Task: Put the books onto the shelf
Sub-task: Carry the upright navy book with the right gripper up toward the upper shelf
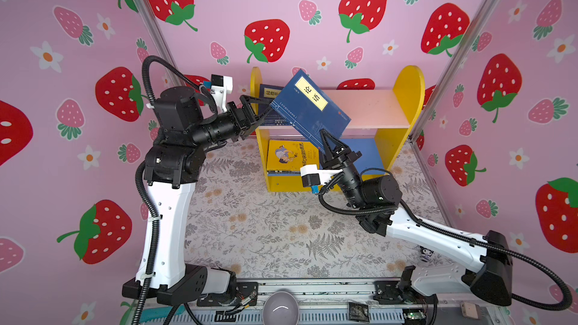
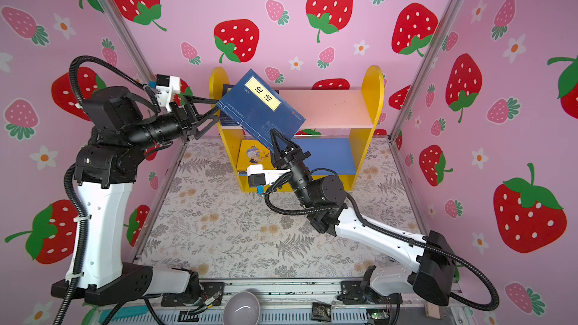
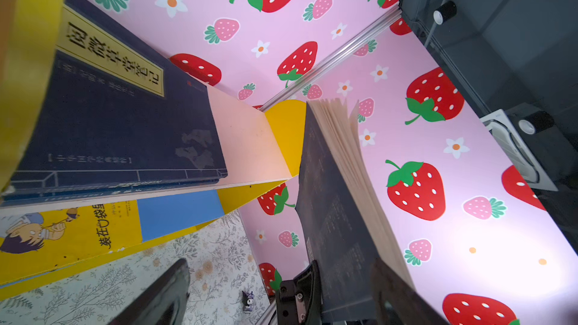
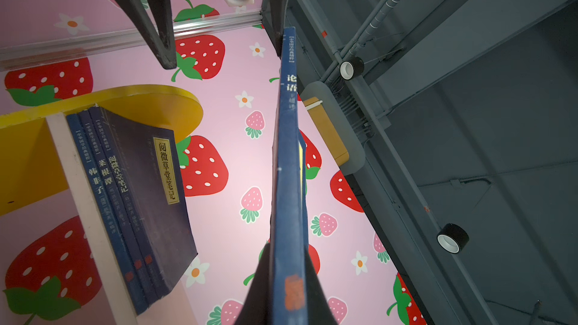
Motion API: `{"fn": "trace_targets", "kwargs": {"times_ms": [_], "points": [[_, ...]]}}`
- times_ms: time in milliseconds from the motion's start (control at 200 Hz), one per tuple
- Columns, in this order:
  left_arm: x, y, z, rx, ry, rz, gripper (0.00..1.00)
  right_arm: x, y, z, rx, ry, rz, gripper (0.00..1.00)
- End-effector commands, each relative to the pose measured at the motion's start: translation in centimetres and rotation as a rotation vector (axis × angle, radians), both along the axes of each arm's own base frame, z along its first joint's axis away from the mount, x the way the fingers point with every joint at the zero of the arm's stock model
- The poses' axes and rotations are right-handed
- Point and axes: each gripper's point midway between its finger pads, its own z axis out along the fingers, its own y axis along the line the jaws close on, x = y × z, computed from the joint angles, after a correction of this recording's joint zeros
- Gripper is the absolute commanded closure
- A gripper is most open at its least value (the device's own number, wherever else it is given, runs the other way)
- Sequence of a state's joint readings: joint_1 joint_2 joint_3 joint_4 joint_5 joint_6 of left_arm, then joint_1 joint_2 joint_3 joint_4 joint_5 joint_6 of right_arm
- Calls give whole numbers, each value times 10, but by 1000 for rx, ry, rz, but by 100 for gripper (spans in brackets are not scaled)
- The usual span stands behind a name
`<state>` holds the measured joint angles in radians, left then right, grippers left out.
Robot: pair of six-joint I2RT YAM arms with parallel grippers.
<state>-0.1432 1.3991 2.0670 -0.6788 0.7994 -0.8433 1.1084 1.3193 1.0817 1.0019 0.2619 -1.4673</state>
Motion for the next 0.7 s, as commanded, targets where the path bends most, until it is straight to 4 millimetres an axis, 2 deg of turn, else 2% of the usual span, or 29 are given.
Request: {"fn": "trace_targets", "kwargs": {"times_ms": [0,145,325,390,540,695], "points": [[-19,-8,23,-28,-78,-109,11,-1,3,6,-11,-35,-28,100],[-25,2,28,-23,-106,-63,14,8,9,0,-31,-24,-65,100],[-29,51,35,44,-169,141,16,10,6,-1,-18,-7,-68,100],[-26,63,38,28,-172,157,16,8,5,0,-16,1,-52,100],[-15,49,40,-85,-138,1,19,5,7,0,-27,-8,-36,100],[-19,46,39,-74,-152,-6,17,6,11,1,-41,-19,-41,100]]}}
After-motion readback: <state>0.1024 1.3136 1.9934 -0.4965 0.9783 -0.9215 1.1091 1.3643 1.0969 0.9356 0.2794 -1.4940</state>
